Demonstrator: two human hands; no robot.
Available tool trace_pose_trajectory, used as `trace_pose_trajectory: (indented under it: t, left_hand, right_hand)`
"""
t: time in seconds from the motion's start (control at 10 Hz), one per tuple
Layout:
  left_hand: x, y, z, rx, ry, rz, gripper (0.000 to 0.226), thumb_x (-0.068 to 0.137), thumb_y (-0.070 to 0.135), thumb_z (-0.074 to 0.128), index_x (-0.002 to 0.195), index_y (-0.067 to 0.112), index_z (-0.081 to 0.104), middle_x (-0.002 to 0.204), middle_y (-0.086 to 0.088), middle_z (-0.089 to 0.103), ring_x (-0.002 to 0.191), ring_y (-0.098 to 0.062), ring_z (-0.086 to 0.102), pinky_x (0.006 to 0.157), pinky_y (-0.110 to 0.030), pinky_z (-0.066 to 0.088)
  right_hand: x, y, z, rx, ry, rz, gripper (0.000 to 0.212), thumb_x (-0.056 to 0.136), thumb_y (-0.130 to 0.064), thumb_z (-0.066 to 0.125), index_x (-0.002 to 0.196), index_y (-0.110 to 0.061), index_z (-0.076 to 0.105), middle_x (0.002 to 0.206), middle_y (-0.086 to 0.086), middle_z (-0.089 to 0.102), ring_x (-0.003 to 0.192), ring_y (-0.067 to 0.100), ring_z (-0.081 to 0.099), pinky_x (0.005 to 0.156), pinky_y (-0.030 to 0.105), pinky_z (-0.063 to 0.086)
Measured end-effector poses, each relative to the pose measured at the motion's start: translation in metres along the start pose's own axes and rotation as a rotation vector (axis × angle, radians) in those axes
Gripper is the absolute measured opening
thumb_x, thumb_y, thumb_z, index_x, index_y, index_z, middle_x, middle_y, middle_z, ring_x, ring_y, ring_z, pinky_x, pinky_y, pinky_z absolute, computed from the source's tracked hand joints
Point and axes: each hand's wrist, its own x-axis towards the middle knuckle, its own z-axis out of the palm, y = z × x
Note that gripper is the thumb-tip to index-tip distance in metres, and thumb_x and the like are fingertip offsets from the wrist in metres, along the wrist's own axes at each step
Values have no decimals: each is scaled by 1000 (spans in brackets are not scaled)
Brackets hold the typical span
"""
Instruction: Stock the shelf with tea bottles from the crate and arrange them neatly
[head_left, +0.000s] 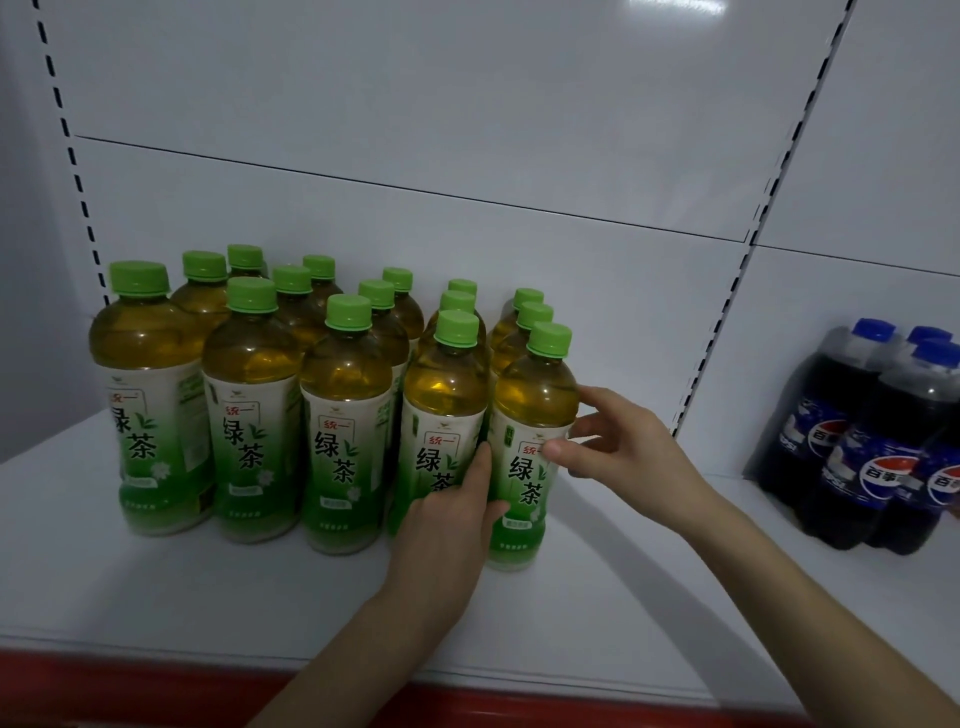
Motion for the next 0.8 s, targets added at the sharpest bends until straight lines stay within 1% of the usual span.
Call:
trace_pose_trajectory:
  t: [0.1, 0.2, 0.3, 0.4, 0.5, 0.6, 0.7, 0.8]
  left_hand:
    - [1, 1, 0, 15, 10, -23, 61, 58, 13, 84, 112, -4, 62, 54, -9, 66, 38, -19, 60, 32, -30, 49]
    - [0, 1, 2, 30, 24, -10, 54, 63, 18, 75, 112, -3, 62, 51, -7, 64, 36, -18, 58, 30, -30, 47]
    - [-1, 0, 0, 20, 9, 11, 56, 63, 15, 79, 113, -3, 61, 51, -8, 63, 36, -19, 57, 30, -30, 48]
    - [-2, 1, -2, 31, -22, -6, 58, 66, 14, 80, 117, -2, 59, 54, -9, 65, 39, -22, 60, 34, -32, 50]
    - [-1, 8, -11, -30, -118, -66, 57, 82, 19, 67, 133, 3, 46, 77, -17, 70, 62, -31, 67, 56, -38, 54]
    - [3, 6, -28, 38, -137, 50, 42, 89, 30, 53, 126, 9, 53, 83, -9, 72, 68, -24, 68, 59, -33, 55]
    - [8, 9, -51, 51, -70, 235, 37, 83, 34, 45, 100, 8, 66, 69, -1, 69, 55, -14, 63, 51, -21, 51]
    - [25, 14, -74, 68, 1, 306, 39, 84, 34, 47, 105, 9, 66, 93, -3, 72, 84, -18, 66, 75, -26, 52]
  right_hand:
    - [1, 0, 0, 31, -17, -30, 45, 75, -22, 71, 108, -42, 49, 96, -5, 68, 77, 7, 68, 68, 20, 56]
    - [1, -1, -1, 27, -31, -46, 44, 76, -22, 70, 103, -48, 46, 94, -6, 67, 76, 4, 67, 68, 18, 55]
    - [0, 0, 0, 20, -25, -29, 43, 77, -24, 70, 105, -46, 46, 94, -7, 66, 75, 3, 67, 67, 17, 55]
    - [-2, 0, 1, -32, -3, -9, 45, 77, -29, 69, 116, -35, 48, 92, -9, 66, 75, 0, 66, 67, 15, 52]
    - [-6, -2, 1, -145, -31, 34, 57, 79, -37, 65, 129, -20, 46, 97, -5, 68, 88, 4, 65, 73, 13, 51]
    - [-15, -6, -4, -396, -107, 117, 74, 78, -51, 60, 139, -16, 34, 122, 5, 60, 106, 15, 60, 89, 27, 50]
    - [-28, -16, -10, -541, -110, 116, 67, 79, -53, 57, 134, -17, 42, 126, 3, 59, 107, 12, 58, 92, 27, 48]
    - [-39, -28, -12, -473, -62, 10, 51, 81, -46, 58, 125, -21, 52, 119, -4, 63, 98, 2, 58, 85, 16, 46]
